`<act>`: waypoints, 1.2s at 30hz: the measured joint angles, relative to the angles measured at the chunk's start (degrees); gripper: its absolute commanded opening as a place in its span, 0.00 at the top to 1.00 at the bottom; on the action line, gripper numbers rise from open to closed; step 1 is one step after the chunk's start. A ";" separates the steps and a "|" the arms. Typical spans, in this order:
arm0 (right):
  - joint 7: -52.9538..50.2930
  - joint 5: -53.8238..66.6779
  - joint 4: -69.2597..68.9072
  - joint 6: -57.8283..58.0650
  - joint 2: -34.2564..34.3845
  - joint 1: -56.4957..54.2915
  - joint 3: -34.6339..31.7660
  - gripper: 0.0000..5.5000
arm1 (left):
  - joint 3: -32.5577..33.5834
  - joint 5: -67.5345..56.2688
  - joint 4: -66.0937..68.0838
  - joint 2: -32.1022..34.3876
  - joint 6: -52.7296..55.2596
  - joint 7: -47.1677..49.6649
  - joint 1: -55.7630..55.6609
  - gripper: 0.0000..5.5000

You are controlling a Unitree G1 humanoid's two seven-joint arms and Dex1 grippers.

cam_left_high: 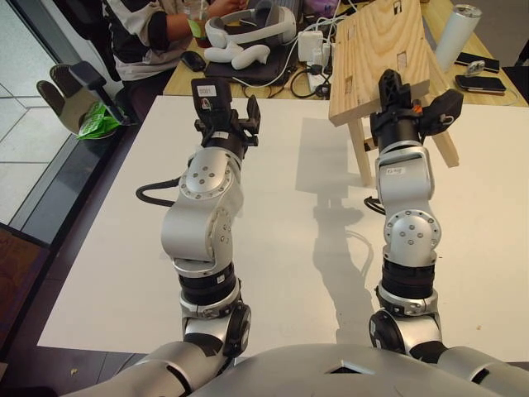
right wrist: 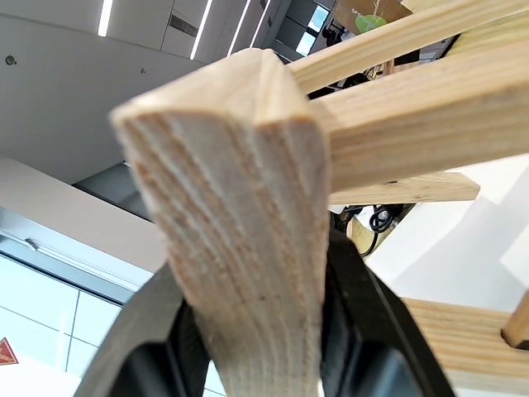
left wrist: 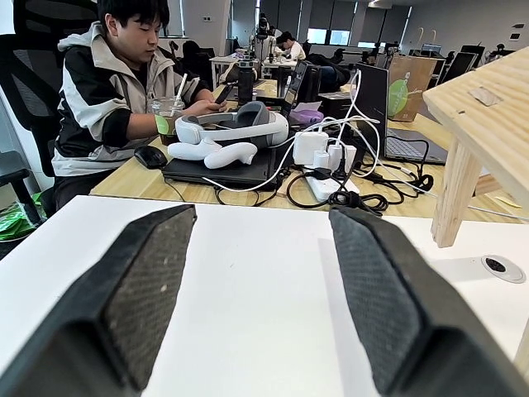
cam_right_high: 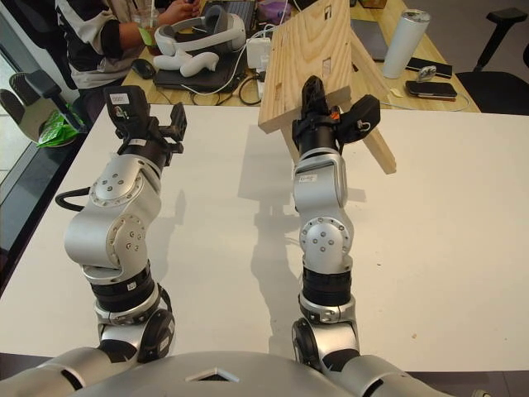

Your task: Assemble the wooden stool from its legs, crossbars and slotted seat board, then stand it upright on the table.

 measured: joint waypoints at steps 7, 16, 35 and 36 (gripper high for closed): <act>-2.69 3.30 0.02 -7.42 0.00 0.00 -1.27 0.75 | -0.05 0.00 0.00 0.16 0.00 -0.09 0.00 0.45; -6.41 13.79 2.17 -14.63 0.02 0.02 -0.96 0.76 | -0.59 0.00 0.05 1.34 0.00 -0.45 -0.06 0.45; -11.18 17.28 4.09 -14.31 0.02 0.27 4.74 0.27 | -2.21 0.01 0.54 1.94 0.00 -0.96 -0.20 0.45; -12.12 18.67 3.44 -11.16 0.00 0.66 6.34 0.25 | -2.26 0.02 0.57 2.09 0.00 -1.00 -0.23 0.45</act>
